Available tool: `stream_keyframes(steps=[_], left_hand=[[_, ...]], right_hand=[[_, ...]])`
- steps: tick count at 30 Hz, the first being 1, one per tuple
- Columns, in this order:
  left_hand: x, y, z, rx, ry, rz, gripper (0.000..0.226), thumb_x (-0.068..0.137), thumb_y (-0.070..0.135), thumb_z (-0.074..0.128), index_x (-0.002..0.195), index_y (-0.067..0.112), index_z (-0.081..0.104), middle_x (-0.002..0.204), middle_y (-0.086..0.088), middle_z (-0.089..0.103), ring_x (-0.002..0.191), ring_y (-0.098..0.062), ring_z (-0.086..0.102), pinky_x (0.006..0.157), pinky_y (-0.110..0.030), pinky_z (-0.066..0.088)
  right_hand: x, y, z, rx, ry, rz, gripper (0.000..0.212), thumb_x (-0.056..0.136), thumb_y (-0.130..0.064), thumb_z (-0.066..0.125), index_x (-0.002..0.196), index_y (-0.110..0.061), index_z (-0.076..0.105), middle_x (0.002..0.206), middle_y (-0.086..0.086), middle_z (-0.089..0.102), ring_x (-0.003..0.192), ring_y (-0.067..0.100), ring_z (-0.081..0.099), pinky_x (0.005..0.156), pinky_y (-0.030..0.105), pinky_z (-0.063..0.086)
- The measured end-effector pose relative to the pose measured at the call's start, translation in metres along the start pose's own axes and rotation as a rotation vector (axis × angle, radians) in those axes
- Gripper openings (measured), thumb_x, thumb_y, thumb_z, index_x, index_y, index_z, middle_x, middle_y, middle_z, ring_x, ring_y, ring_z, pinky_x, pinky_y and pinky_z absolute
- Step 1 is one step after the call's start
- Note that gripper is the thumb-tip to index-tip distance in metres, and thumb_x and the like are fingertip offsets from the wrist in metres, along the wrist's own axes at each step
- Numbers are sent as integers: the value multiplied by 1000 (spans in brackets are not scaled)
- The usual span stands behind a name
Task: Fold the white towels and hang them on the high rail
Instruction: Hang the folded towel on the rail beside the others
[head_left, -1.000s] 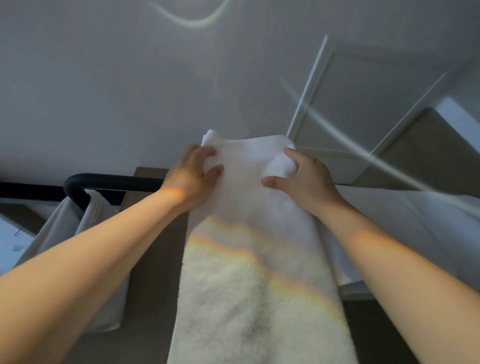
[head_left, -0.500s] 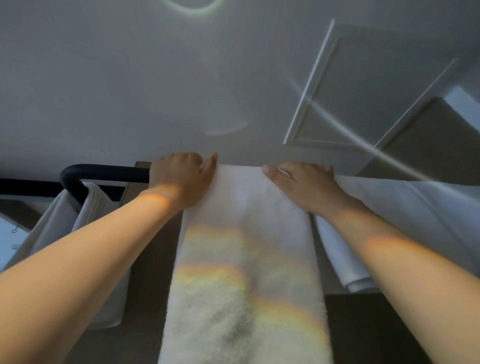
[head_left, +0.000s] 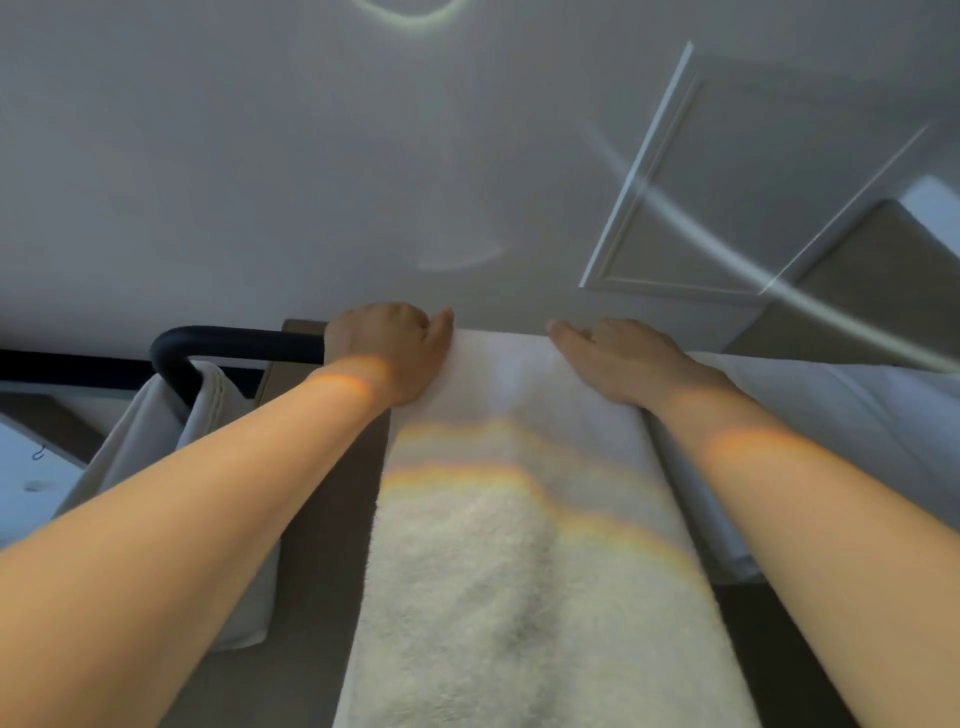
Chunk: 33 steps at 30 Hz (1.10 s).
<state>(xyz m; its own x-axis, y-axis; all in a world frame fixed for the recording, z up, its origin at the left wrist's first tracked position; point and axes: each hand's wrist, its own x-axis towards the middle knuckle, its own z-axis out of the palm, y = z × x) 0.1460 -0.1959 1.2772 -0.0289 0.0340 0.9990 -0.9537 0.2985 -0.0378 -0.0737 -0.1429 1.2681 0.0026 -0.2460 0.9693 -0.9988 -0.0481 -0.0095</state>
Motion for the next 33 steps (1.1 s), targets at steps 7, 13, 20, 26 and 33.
stream_keyframes(steps=[7,13,20,26,33], left_hand=[[-1,6,-5,52,-25,-64,58,99,50,21,78,16,63,66,1,43,70,-24,44,51,-26,18],[-17,5,-12,-1,18,-32,53,100,49,22,79,16,57,91,-9,64,81,-30,55,66,-32,31],[-95,-3,-31,-396,137,-46,70,84,66,44,135,18,44,131,-4,45,122,-26,41,100,-37,34],[-105,-8,-26,-864,-72,-292,57,84,46,68,130,18,50,105,16,65,76,5,59,58,-10,41],[-76,-9,-32,-770,181,-68,35,85,24,72,112,26,50,76,14,66,75,4,62,56,-6,42]], right_hand=[[-47,-11,12,-32,108,-218,61,95,-61,31,140,-21,43,146,7,47,136,27,39,110,39,28],[-21,-18,7,-67,94,-180,60,95,-67,28,106,-15,56,125,17,62,118,34,55,95,40,43],[-14,-16,10,-68,148,-196,56,93,-70,26,80,-22,52,116,13,67,113,31,59,85,35,40],[-14,-16,8,-52,138,-200,73,92,-72,22,111,-18,67,129,11,63,121,30,56,95,37,42],[-10,-15,4,-60,70,-148,64,94,-69,20,85,-21,61,125,14,64,120,30,57,94,38,42]])
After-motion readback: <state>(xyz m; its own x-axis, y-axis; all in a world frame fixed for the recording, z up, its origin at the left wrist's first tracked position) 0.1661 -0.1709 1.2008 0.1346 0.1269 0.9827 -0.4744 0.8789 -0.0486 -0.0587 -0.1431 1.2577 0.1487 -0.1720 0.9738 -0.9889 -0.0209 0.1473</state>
